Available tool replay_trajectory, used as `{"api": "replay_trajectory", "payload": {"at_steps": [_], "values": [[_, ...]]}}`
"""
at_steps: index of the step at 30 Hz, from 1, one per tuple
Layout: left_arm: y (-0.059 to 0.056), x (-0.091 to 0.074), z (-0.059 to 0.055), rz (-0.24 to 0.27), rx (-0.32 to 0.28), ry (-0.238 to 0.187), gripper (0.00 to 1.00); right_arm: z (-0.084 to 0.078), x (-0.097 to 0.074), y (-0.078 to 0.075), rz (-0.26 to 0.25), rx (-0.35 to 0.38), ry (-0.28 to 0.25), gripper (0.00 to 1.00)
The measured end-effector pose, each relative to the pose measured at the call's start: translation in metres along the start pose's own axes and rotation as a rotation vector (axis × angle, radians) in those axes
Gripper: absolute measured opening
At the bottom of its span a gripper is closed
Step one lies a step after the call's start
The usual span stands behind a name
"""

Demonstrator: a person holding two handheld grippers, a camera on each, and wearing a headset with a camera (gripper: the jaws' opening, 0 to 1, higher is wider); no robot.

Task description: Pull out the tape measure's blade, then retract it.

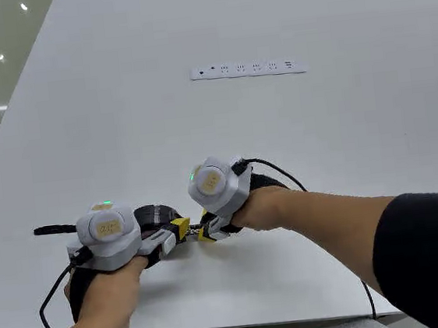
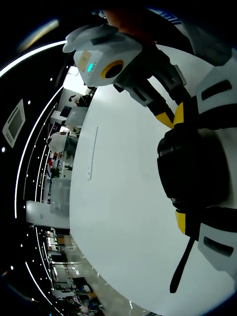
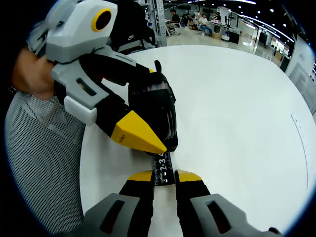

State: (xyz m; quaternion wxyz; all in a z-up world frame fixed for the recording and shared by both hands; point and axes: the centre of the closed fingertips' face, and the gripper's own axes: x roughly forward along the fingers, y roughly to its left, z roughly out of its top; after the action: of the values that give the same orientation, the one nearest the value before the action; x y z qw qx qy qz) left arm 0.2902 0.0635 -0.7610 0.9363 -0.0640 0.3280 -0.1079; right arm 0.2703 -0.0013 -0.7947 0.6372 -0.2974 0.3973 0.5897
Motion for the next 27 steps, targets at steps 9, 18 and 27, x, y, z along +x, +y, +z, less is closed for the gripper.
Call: {"api": "replay_trajectory", "payload": {"at_steps": [9, 18, 27], "values": [[-0.001, -0.0019, 0.0009, -0.017, -0.009, 0.002, 0.59, -0.0061, -0.0079, 0.0008, -0.003, -0.053, -0.087, 0.12], [-0.0014, -0.002, 0.0011, -0.021, 0.001, 0.001, 0.59, -0.0041, -0.0075, 0.0017, 0.005, -0.077, -0.099, 0.1], [0.001, -0.001, 0.0007, -0.028, -0.025, -0.001, 0.58, 0.0001, -0.0056, 0.0011, 0.013, -0.067, -0.113, 0.1]]}}
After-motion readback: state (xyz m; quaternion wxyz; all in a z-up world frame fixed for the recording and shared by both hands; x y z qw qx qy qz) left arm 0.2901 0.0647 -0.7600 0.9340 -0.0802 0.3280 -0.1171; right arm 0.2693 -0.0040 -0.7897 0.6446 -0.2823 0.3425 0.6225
